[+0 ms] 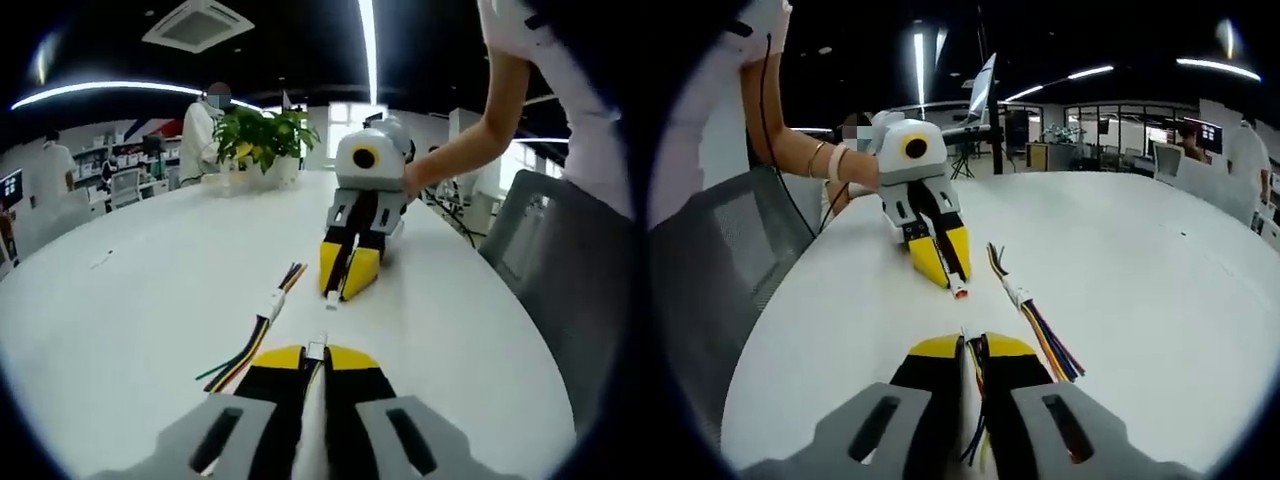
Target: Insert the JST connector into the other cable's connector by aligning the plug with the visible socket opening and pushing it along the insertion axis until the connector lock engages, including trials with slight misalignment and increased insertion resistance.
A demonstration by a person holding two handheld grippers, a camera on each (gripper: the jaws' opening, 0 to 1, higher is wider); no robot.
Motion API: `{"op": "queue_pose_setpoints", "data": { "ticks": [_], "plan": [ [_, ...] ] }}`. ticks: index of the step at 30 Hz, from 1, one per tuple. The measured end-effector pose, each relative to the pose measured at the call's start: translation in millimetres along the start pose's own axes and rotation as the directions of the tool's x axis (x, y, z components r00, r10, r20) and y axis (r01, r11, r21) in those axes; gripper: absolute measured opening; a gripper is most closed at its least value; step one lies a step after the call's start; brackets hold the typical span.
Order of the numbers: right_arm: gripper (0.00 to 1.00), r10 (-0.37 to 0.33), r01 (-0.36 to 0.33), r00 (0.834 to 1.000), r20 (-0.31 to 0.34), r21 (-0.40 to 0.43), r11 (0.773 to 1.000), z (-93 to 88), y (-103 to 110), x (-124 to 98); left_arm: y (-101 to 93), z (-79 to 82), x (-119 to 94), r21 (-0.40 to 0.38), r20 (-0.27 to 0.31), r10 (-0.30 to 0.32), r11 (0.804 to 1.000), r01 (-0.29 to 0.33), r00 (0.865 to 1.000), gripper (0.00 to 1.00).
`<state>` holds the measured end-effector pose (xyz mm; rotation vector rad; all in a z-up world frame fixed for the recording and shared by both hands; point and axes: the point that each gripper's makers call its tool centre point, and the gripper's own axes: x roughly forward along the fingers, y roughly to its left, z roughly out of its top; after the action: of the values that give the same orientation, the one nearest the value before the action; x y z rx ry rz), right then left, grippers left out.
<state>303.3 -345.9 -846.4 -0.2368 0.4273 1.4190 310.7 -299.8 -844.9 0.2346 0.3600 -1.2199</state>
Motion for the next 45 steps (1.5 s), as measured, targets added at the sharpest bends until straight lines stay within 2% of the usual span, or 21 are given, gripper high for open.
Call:
{"op": "queue_pose_setpoints", "data": {
  "ticks": [6,10,16,24,33,36,45],
  "plan": [
    [0.04,0.000,-0.001,1.000,0.020,0.021,1.000,-1.1,-3.8,-0.3,-0.8,1.1,0.4,0.017,-0.003,-0.007,1.000,0.007,1.000,0.00],
    [0.04,0.014,-0.014,1.000,-0.007,-0.004,1.000,-1.4,-3.4,1.4,-4.9,2.0,1.0,0.048,-0.027,-0.021,0.999,0.023,0.999,0.00],
    [0.03,0.024,-0.024,1.000,-0.009,0.001,1.000,-1.4,0.8,4.9,-10.3,1.3,1.2,0.051,-0.037,-0.041,0.998,0.042,0.998,0.00],
    [0.02,0.012,-0.012,0.999,-0.033,0.009,1.000,-0.8,0.2,3.2,-13.9,1.6,-0.1,0.098,-0.082,-0.053,0.993,0.061,0.995,0.00],
    [0.02,-0.035,0.036,0.999,-0.025,0.018,0.999,18.3,-4.4,-2.7,-12.4,19.6,-1.7,0.118,-0.066,-0.042,0.992,0.050,0.997,0.00],
    [0.02,-0.028,0.028,1.000,-0.009,0.014,1.000,27.0,1.2,-0.8,-9.9,24.2,-2.9,0.105,-0.060,-0.035,0.994,0.042,0.998,0.00],
    [0.02,-0.029,0.028,0.999,0.041,0.024,0.999,36.3,1.8,0.2,-8.8,31.6,-5.5,0.101,-0.052,-0.033,0.994,0.038,0.998,0.00]
  ]
}}
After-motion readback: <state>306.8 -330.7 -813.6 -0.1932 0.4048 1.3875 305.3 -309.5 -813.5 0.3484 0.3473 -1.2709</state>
